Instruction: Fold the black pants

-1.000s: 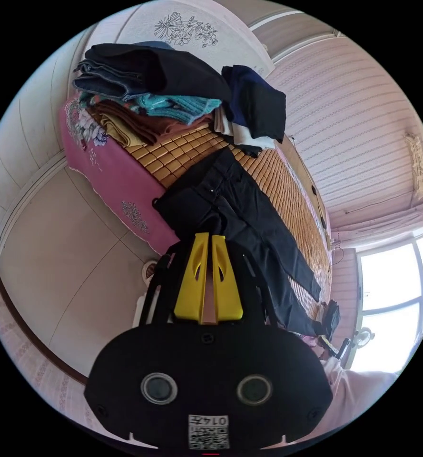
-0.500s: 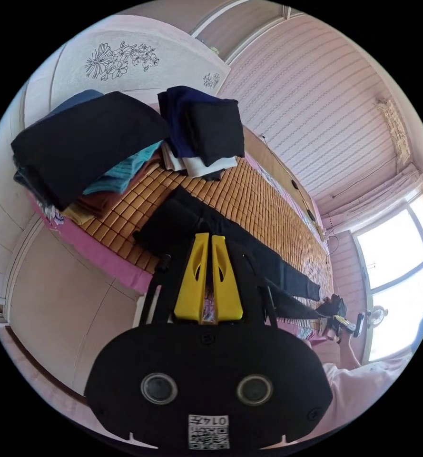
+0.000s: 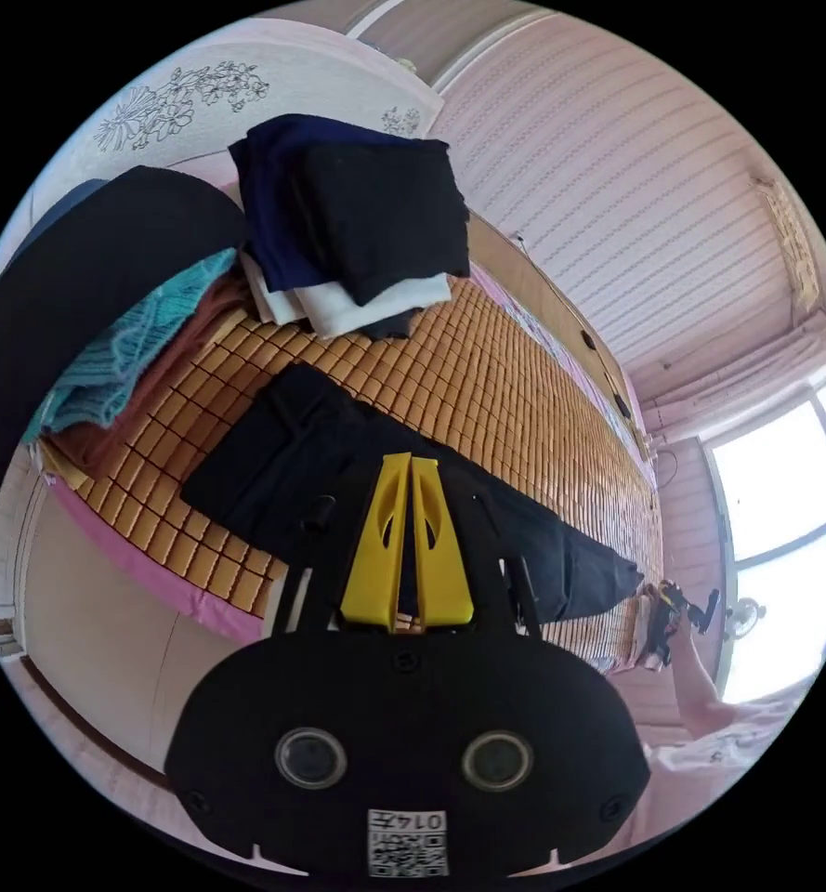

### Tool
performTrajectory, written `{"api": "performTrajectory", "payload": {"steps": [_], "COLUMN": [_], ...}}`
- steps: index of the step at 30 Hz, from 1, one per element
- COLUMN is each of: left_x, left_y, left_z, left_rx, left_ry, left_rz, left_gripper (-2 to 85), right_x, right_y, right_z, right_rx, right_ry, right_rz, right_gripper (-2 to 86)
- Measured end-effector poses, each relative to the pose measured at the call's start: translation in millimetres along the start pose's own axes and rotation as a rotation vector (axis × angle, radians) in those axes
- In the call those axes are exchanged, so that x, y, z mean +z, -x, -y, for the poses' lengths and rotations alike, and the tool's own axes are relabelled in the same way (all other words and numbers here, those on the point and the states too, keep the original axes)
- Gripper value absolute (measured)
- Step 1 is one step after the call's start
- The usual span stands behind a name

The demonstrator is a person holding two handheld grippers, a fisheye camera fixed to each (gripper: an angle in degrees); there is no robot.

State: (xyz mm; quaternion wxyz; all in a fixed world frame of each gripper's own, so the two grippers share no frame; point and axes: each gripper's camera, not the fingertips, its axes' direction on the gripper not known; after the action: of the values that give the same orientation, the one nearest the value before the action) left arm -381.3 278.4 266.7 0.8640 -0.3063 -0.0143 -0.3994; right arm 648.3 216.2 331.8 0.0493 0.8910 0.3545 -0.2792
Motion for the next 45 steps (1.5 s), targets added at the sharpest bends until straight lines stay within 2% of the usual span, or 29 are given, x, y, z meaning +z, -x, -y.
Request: {"api": "performTrajectory", "payload": {"steps": [6, 8, 9, 13, 19, 20, 23, 28, 31, 35, 38, 42, 44, 45], "left_x": [65.8, 85.5, 97.2, 119.2, 121.8, 122.4, 125.8, 127.3, 117.1, 115.2, 140.7, 189.0, 213.2, 215.6], "left_y": [-76.8, -100.6, -114.2, -138.3, -150.2, -155.5, -169.5, -187.4, -208.8, -258.0, -292.4, -335.6, -347.7, -355.4], "left_z": [-46.6, -54.6, -58.4, -62.3, -56.0, -56.1, -56.9, -55.9, -53.3, -44.4, -34.7, -26.3, -29.5, -33.8], "left_rx": [0.280, 0.350, 0.385, 0.436, 0.381, 0.384, 0.407, 0.404, 0.448, 0.675, 0.806, 0.912, 0.948, 1.010], "left_ry": [0.235, 0.289, 0.317, 0.352, 0.358, 0.356, 0.356, 0.342, 0.279, 0.241, 0.289, 0.378, 0.479, 0.501], "left_rz": [0.083, 0.115, 0.134, 0.219, 0.148, 0.153, 0.173, 0.167, 0.146, 0.203, 0.252, 0.308, 0.358, 0.298], "left_gripper": [0.7, 1.2, 1.2, 1.2, 1.0, 0.9, 0.7, 0.5, 1.1, 4.7, 8.6, 10.7, 8.1, 5.6], "right_x": [31.8, 37.4, 39.9, 28.6, -45.1, -51.6, -74.4, -32.8, -2.8, 21.8, 38.9, 23.5, 16.4, 11.2], "right_y": [-39.1, -36.7, -32.4, -18.0, -6.4, -5.3, -3.2, -3.3, -4.6, 3.1, 8.2, 11.8, 12.2, 11.1], "right_z": [-8.8, -4.0, 0.6, 17.8, 49.8, 53.5, 67.7, 70.0, 64.1, 72.1, 78.6, 80.6, 80.9, 82.0], "right_rx": [0.152, 0.142, 0.123, 0.044, -0.099, -0.099, -0.076, -0.108, -0.107, -0.143, -0.168, -0.181, -0.206, -0.211], "right_ry": [0.078, 0.079, 0.088, 0.109, 0.052, 0.041, -0.095, 0.031, 0.113, 0.185, 0.273, 0.219, 0.206, 0.198], "right_rz": [0.223, 0.271, 0.275, 0.248, 0.318, 0.298, 0.066, -0.040, -0.034, -0.102, -0.138, -0.120, -0.121, -0.110], "right_gripper": [10.9, 8.7, 4.7, 0.8, 0.5, 0.6, 2.0, 6.3, 11.0, 11.8, 8.8, 5.8, 5.4, 5.3]}}
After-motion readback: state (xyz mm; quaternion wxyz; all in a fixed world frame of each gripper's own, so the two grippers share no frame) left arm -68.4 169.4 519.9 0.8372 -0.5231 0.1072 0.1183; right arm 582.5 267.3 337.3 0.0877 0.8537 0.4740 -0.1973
